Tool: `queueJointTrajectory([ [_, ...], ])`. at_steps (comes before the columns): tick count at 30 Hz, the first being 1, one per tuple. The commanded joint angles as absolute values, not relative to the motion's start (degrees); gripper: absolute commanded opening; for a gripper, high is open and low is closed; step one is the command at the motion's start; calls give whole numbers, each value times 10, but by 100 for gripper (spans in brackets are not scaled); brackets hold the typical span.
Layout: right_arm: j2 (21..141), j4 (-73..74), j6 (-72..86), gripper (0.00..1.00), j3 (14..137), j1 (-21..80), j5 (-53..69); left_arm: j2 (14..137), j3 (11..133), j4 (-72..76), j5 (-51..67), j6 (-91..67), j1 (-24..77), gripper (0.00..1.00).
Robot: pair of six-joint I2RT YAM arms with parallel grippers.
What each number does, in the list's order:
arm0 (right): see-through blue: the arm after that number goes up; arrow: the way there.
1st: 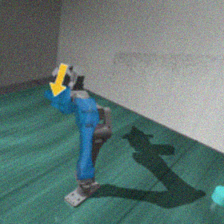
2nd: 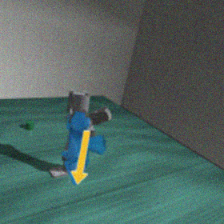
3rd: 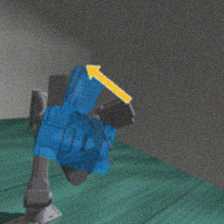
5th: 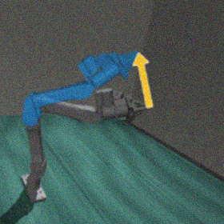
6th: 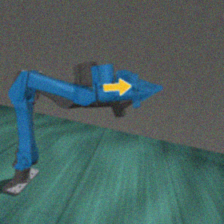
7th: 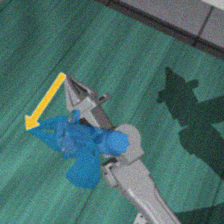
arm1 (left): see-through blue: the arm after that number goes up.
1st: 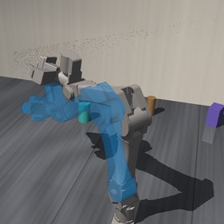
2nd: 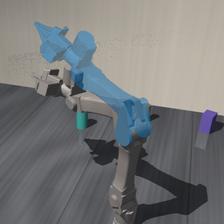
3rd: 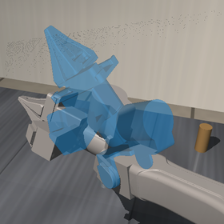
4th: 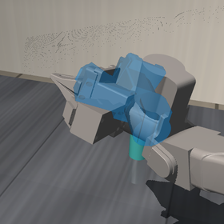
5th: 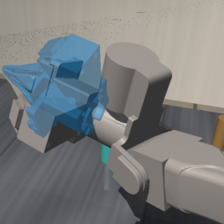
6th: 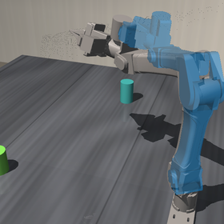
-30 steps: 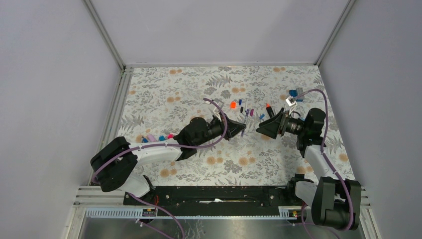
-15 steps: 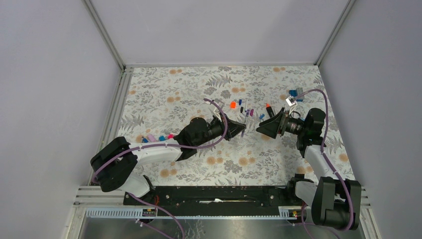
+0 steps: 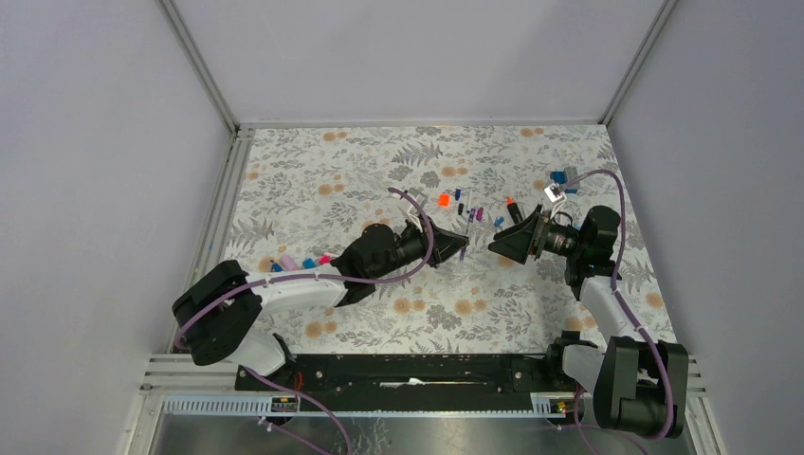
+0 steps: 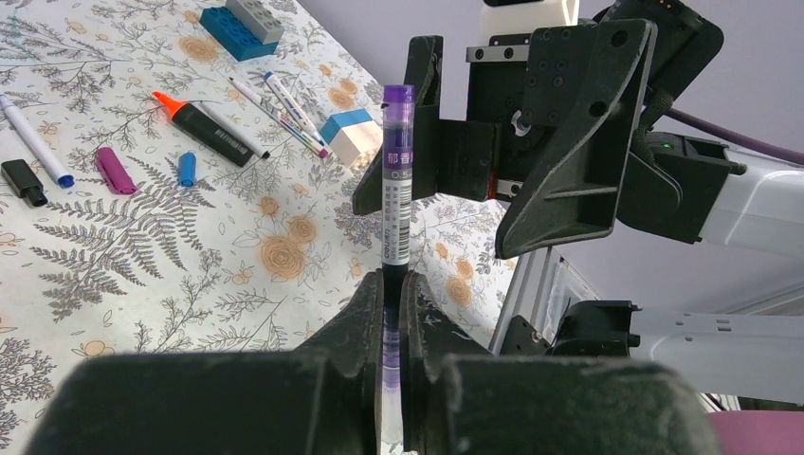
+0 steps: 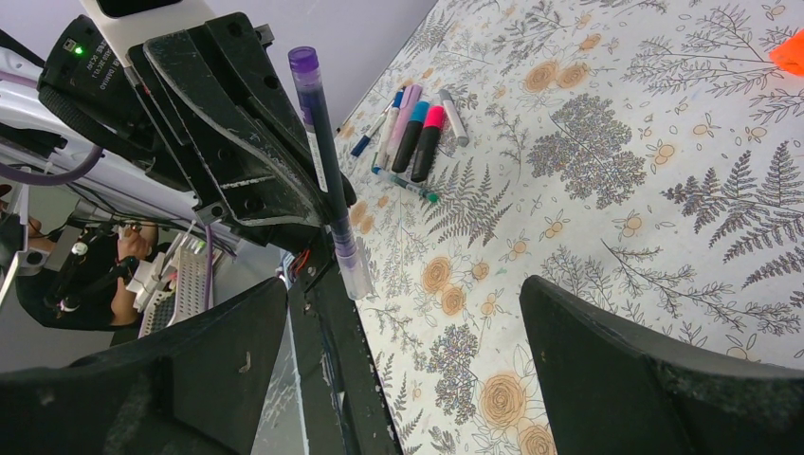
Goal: Open the pen caps
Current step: Open the pen cap from the pen.
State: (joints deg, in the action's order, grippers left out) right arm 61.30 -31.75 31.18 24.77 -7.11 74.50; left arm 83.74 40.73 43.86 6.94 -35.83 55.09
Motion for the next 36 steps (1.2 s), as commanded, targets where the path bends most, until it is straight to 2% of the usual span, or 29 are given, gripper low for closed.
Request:
queueJointTrajectory([
  [1, 608, -319, 300, 100, 264, -67, 744, 830, 416, 476, 58, -348, 557, 0],
  [36, 613, -296, 274, 98, 267, -67, 742, 834, 404, 506, 48, -353, 559, 0],
])
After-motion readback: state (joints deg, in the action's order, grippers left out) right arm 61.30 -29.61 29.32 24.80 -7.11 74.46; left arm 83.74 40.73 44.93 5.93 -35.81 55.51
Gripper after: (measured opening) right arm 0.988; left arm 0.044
